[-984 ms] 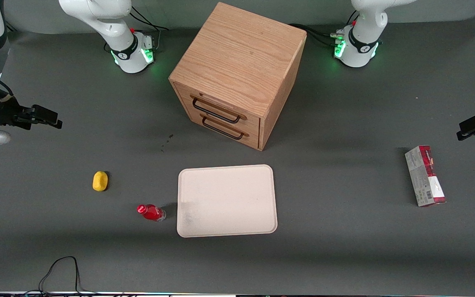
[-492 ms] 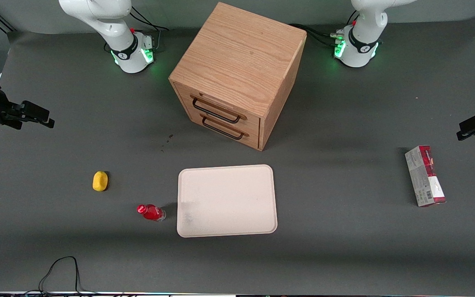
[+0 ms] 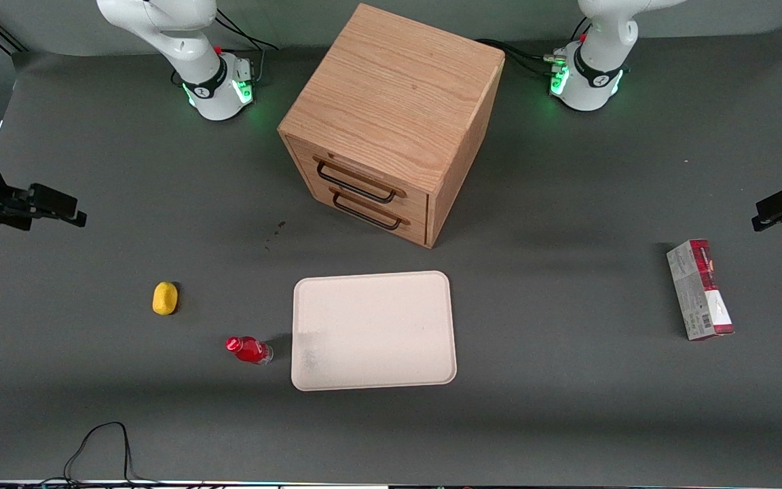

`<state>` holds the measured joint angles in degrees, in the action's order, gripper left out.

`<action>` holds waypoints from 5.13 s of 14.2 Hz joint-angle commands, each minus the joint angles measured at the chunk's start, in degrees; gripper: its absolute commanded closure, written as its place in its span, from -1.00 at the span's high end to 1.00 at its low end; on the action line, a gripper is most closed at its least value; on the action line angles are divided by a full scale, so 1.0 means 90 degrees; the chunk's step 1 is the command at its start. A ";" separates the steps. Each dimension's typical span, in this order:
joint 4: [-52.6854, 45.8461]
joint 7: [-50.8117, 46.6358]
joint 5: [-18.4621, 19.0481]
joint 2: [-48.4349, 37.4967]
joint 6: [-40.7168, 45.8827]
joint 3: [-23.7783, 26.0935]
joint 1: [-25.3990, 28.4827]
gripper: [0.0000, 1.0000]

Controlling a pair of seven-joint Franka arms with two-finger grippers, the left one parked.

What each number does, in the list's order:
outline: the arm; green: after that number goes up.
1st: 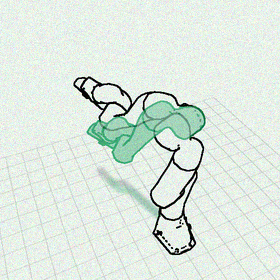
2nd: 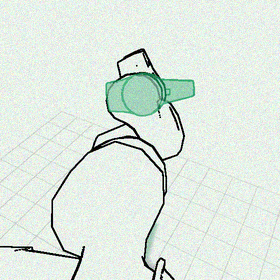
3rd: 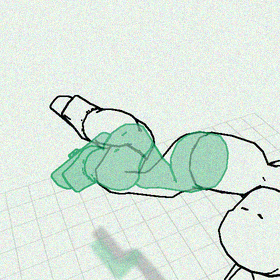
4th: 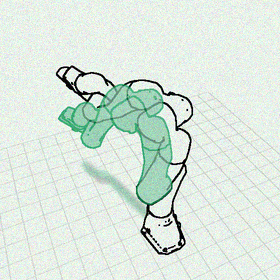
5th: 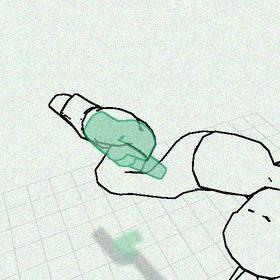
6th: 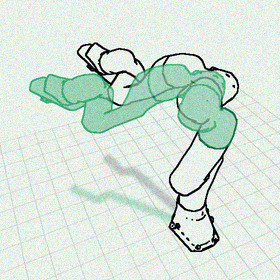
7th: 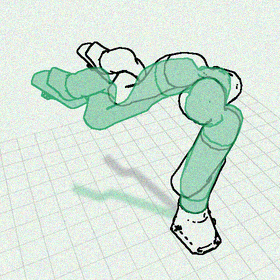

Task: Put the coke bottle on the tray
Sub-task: 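Move the right gripper out from rest toward the red Coca-Cola bottle, then lower the open right gripper over the bottle's cap end, then close the right gripper on the bottle neck, then lift the bottle and swing it upright away from the tray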

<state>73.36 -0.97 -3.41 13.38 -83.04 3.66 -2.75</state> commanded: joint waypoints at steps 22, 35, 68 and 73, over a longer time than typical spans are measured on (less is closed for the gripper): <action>-0.2175 -0.1465 0.0535 0.3170 -0.1515 -0.0017 0.1624 1.00; -0.1052 -0.1445 0.0847 0.3503 -0.3028 -0.0036 0.1633 1.00; -0.0875 -0.2217 0.0769 0.2236 -0.1108 -0.0036 0.1653 -1.00; -0.2114 -0.1710 0.0584 0.2087 0.0621 -0.0046 0.1624 -1.00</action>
<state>60.17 -19.01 3.05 31.79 -82.81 3.38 12.11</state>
